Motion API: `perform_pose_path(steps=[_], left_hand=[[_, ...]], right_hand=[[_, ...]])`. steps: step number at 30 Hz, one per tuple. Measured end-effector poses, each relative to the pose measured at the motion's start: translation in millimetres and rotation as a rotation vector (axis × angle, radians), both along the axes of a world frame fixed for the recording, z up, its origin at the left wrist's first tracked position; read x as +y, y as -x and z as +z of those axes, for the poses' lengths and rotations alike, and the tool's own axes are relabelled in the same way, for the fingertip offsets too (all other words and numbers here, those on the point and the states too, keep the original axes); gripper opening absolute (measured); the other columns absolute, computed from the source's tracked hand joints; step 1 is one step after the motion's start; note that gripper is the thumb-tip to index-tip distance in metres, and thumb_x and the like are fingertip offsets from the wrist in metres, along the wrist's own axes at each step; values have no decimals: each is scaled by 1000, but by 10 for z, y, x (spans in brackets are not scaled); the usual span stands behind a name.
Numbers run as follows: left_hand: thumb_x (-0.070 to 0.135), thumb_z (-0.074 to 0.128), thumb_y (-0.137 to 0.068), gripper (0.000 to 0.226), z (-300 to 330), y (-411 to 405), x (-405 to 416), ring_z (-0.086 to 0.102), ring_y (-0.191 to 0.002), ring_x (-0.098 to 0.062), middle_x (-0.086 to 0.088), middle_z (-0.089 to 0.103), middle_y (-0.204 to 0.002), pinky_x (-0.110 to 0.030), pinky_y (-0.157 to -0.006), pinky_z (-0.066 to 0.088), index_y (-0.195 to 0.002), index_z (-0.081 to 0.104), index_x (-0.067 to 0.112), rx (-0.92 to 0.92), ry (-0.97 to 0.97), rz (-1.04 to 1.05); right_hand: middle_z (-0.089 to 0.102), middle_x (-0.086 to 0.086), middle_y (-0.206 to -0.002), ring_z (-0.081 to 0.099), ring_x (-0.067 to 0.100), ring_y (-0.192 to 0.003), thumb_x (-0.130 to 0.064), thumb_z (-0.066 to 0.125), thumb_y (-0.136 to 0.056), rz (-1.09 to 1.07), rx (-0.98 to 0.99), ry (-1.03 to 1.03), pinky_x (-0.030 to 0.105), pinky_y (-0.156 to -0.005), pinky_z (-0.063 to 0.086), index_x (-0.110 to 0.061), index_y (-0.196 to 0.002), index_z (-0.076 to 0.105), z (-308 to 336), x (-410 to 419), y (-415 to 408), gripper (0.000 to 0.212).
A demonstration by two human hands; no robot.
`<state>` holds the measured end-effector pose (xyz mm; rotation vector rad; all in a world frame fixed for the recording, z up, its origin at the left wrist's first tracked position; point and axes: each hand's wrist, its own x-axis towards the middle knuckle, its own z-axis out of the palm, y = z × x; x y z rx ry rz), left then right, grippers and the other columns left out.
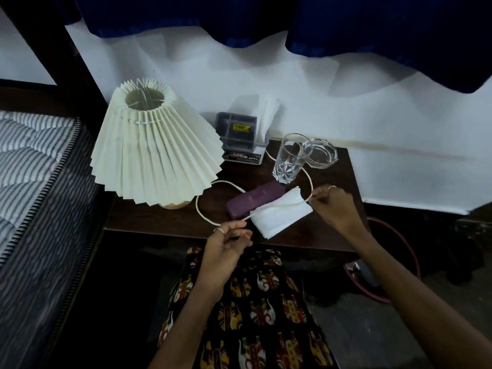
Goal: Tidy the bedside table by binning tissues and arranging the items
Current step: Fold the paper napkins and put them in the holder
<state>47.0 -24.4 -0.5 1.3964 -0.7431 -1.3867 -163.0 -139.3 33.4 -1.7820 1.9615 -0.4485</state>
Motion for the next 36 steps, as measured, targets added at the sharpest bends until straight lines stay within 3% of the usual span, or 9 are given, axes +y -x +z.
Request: perform_pose_path(steps=[4,7,12,15,19,24,27,33,36], left_hand=[[7,61,-88,19,-31,67,9,67,-92,-12,-6,70,-102,-16,-76,49,-106,63,15,-73,-20,-52],[10,63,-87,18,-73,87,-7,65,-97,-13,-5,70,-102,-19,-82,49,-104,65,16,-153,-17,-92],[11,62,-88,18,-105,87,-24,65,-95,-12,-4,70,-101,-17,-80,49,-105,65,15,-190,-7,-96],[12,62,-88,17,-122,75,-20,65,-93,-12,-4,70,-100,-13,-73,49,-105,65,16,-190,-15,-93],[11,62,-88,15,-121,63,-4,65,-92,-13,-6,69,-100,-13,-73,49,-102,65,18,-193,-6,-92],[10,59,-89,14,-109,73,37,65,-94,-18,-7,69,-99,-29,-86,51,-100,65,17,-272,-36,-83],[23,55,-93,22,-70,105,58,66,-86,-16,-6,70,-95,-30,-82,52,-105,64,7,-325,-110,-69],[69,38,-84,73,289,192,221,65,-103,-28,-17,65,-112,-33,-81,54,-114,57,6,295,-381,-95],[71,45,-78,75,473,201,384,63,-107,-28,-15,63,-116,-37,-85,54,-117,56,8,423,-370,-133]], right_hand=[[69,26,-98,63,35,-96,-25,71,-80,-75,-1,-187,37,-85,47,12,-94,64,-296,-54,76,40],[60,24,-99,55,32,-102,-37,75,-74,-70,67,-254,34,-83,43,5,-84,62,-389,-158,-22,44],[41,19,-137,35,32,-131,-31,73,-78,-90,162,-353,39,-109,29,4,-130,43,-381,-233,-214,69],[51,24,-128,51,35,-119,-13,74,-73,-218,-44,-348,37,-96,44,6,-117,54,-465,-286,-220,52],[61,23,-99,63,31,-82,11,60,-72,-441,-513,-307,41,-67,58,5,-73,57,-507,-279,-182,7],[51,13,-73,55,20,-68,20,54,-77,-436,-850,-356,24,-50,53,-2,-62,47,-177,-68,-78,28],[52,17,-94,57,24,-83,19,55,-79,-463,-992,-301,30,-64,52,-7,-81,46,44,179,30,27],[60,13,-97,61,21,-83,13,57,-81,-449,-1190,-236,30,-64,51,-9,-113,44,358,862,108,41],[61,6,-96,62,20,-84,12,56,-83,-394,-1217,-194,31,-65,51,-12,-113,45,411,1178,115,40]])
